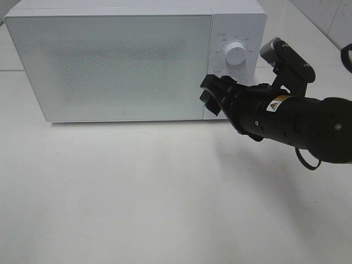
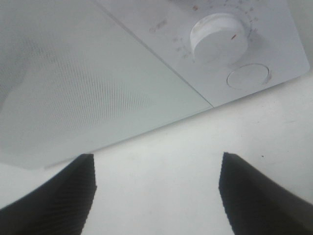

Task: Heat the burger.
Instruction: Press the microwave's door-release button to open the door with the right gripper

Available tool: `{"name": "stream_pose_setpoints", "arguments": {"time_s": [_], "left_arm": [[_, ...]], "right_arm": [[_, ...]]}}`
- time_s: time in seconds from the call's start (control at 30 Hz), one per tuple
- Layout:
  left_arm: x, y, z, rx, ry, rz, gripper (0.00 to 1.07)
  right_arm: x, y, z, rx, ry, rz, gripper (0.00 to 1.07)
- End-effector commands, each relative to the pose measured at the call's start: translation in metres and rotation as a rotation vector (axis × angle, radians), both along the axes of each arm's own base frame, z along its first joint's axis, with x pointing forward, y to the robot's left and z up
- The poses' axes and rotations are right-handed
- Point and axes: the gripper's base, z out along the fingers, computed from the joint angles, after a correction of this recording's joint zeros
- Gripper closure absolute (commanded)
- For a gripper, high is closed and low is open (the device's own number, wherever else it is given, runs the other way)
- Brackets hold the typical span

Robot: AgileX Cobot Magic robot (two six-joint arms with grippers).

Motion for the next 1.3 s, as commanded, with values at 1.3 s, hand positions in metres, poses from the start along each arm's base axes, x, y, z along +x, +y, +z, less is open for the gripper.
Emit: {"name": "stream_pose_setpoints", "arguments": {"time_s": [1.3], "left_arm": [[-0.001, 0.0, 0.0, -0.006, -0.026, 0.0, 0.09]], "right_arm": [[-0.166, -0.094, 0.144, -0.55, 0.141, 0.685, 0.37]]}}
